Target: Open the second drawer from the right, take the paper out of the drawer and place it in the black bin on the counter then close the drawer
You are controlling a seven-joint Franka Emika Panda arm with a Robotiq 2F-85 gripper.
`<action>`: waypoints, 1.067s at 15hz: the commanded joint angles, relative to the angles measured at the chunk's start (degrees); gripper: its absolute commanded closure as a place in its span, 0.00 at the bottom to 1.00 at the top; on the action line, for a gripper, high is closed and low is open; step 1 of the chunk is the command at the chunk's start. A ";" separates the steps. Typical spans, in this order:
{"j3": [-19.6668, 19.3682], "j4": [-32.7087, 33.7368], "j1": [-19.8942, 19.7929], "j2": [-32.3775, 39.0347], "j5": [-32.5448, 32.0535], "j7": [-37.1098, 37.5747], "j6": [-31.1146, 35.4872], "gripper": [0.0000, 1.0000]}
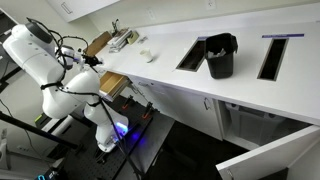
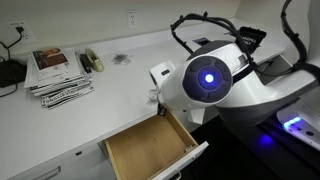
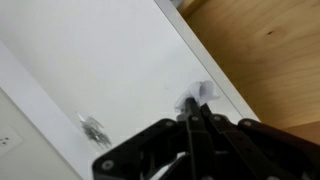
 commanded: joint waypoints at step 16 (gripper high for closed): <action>21.57 -36.46 -27.90 -27.33 -19.62 33.05 4.92 0.97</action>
